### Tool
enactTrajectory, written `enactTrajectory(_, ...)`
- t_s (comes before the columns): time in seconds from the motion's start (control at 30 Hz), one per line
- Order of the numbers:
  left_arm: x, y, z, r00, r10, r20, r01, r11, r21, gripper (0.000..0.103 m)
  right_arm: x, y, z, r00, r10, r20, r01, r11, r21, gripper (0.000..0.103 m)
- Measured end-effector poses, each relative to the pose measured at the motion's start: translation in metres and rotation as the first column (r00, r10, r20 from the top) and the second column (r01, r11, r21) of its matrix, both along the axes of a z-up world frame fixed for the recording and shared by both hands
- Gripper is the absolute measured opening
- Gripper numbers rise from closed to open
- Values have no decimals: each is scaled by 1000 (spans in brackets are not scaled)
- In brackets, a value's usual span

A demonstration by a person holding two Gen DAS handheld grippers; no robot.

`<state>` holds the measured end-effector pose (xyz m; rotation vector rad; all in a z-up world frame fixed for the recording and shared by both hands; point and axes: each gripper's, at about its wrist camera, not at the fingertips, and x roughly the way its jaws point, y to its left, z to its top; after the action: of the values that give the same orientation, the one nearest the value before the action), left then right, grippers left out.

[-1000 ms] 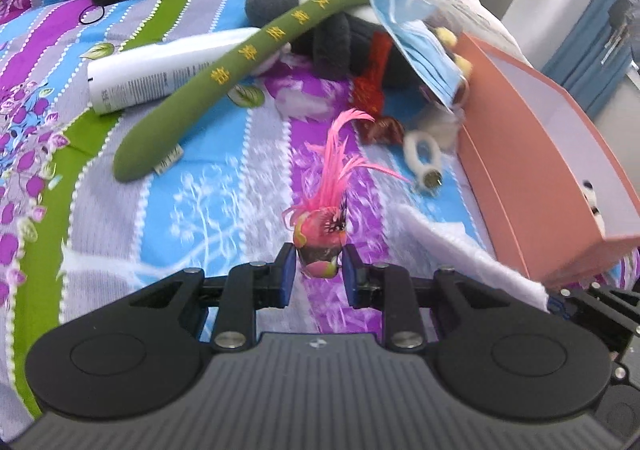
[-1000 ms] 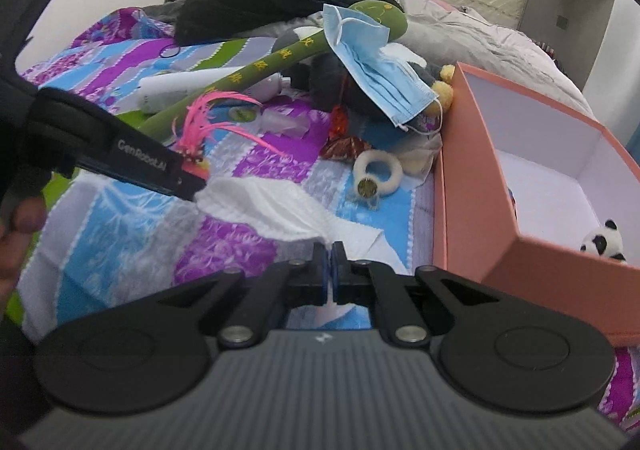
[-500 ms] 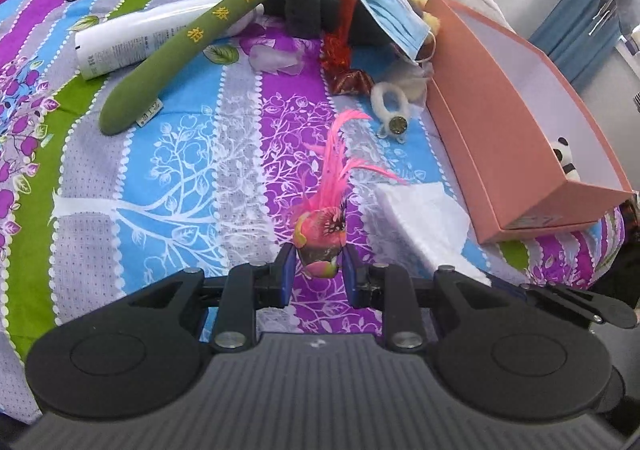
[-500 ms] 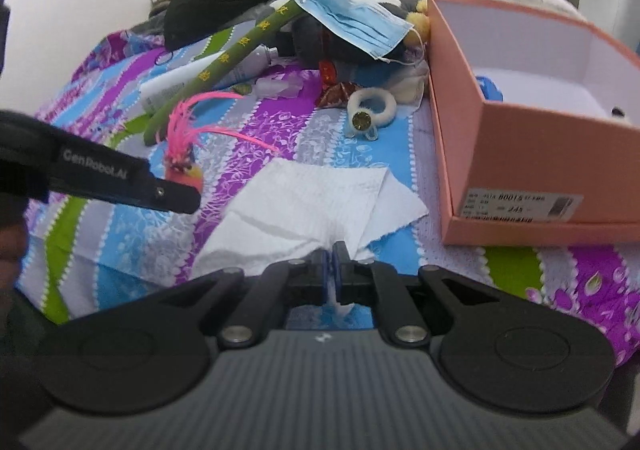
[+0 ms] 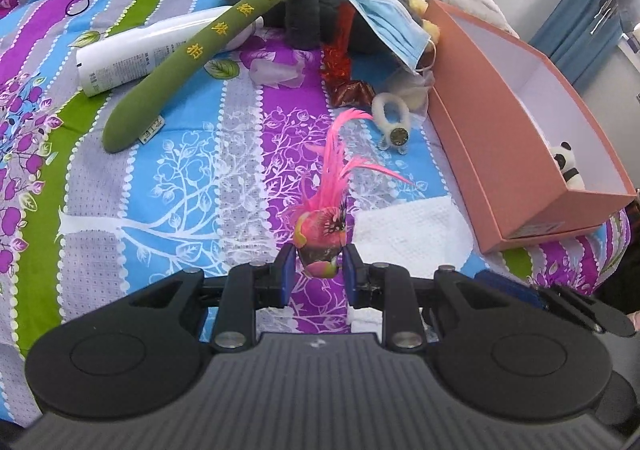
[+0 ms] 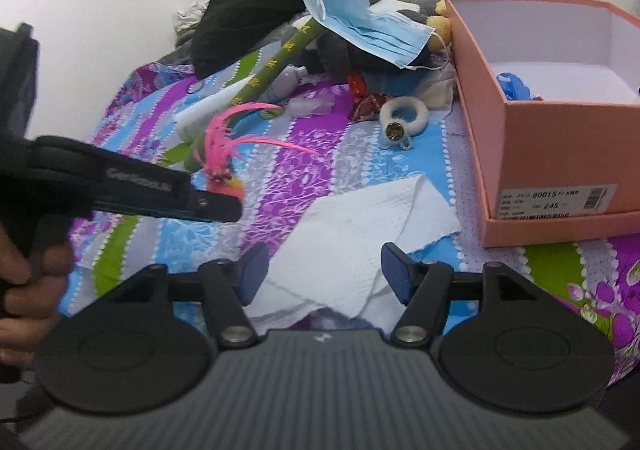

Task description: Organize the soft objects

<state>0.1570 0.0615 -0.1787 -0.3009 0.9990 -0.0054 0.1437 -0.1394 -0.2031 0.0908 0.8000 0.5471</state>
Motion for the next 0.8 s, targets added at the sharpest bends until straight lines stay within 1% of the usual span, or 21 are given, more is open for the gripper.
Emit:
enactTrajectory(0.13, -3, 2, -3, 1000, -3, -6, 3, 1000, 0, 29, 5, 7, -5, 999, -24, 49, 26, 998, -61, 64)
enactTrajectory(0.2, -4, 3, -4, 1000, -3, -10, 3, 1000, 0, 29, 9, 9, -10, 998, -31, 49, 34, 997, -76, 64)
enactTrajectory(0.27, -5, 4, -7, 1000, 0, -16, 0, 1000, -1, 29, 12, 13, -17, 999, -20, 44, 24, 996, -88, 64)
enactTrajectory(0.43, -7, 3, -8, 1000, 2, -18, -2, 1000, 8, 29, 16, 31, -36, 998, 40, 40, -32, 981, -190, 64)
enactTrajectory(0.6, -5, 1, -7, 1000, -1, -22, 1, 1000, 18, 29, 15, 30, -42, 998, 48, 40, -39, 980, -195, 64)
enactTrajectory(0.67, -4, 1, -4, 1000, 2, -18, -1, 1000, 21, 29, 15, 31, -43, 998, 55, 36, -47, 978, -204, 61)
enactTrajectory(0.7, -3, 1, -3, 1000, 2, -16, -1, 1000, 23, 29, 15, 32, -43, 998, 58, 35, -49, 976, -211, 57)
enactTrajectory(0.73, -3, 1, -2, 1000, 1, -14, -1, 1000, 28, 29, 14, 33, -43, 998, 61, 34, -52, 975, -216, 49)
enactTrajectory(0.77, -2, 1, -1, 1000, 1, -15, 0, 999, 33, 29, 14, 33, -43, 997, 65, 31, -56, 975, -215, 43)
enactTrajectory(0.8, -2, 1, -1, 1000, 0, -16, 1, 999, 36, 29, 15, 34, -43, 997, 69, 26, -62, 976, -208, 34)
